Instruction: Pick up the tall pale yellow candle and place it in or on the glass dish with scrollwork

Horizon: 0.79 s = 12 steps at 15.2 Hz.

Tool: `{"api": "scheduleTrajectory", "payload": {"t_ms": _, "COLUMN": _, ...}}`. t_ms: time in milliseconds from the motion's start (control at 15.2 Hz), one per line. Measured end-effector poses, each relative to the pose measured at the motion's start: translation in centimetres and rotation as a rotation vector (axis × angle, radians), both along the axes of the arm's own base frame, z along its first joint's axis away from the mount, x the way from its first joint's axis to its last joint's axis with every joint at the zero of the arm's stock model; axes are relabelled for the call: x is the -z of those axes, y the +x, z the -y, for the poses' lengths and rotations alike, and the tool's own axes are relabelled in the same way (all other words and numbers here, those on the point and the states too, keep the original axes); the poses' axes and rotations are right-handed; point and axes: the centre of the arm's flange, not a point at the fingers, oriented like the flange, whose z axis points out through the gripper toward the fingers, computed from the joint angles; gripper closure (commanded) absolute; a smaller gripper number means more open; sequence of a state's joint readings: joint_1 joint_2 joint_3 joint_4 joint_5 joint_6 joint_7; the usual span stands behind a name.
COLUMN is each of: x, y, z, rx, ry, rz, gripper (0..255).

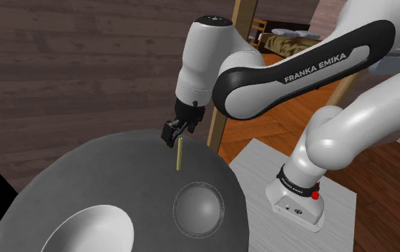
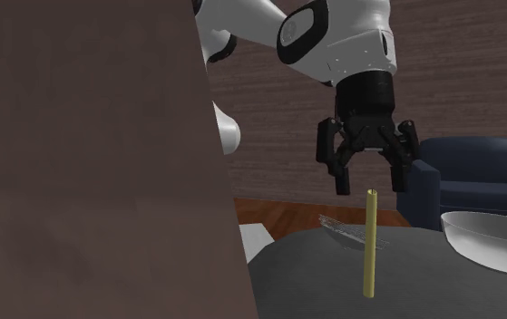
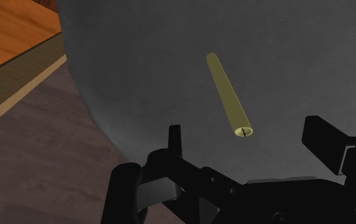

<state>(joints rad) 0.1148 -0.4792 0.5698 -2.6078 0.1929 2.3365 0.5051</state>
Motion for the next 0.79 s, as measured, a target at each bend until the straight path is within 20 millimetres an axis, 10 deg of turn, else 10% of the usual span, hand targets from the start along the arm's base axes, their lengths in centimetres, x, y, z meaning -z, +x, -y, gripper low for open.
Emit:
{"api": "scheduleTrajectory", "payload": {"t_ms": 462, "x": 0.78, "y": 0.06, "z": -0.05, "rx": 0.0, "ry": 0.0, "rz": 0.001, "gripper": 0}}
{"api": "scheduleTrajectory", "payload": {"t_ms": 528, "x": 0.78, "y": 0.06, "z": -0.05, "rx": 0.0, "ry": 0.0, "rz": 0.001, "gripper": 255}}
{"api": "scheduleTrajectory", "payload": {"t_ms": 792, "x": 0.78, "y": 0.06, "z": -0.05, "rx": 0.0, "ry": 0.0, "rz": 0.001, "gripper": 255}}
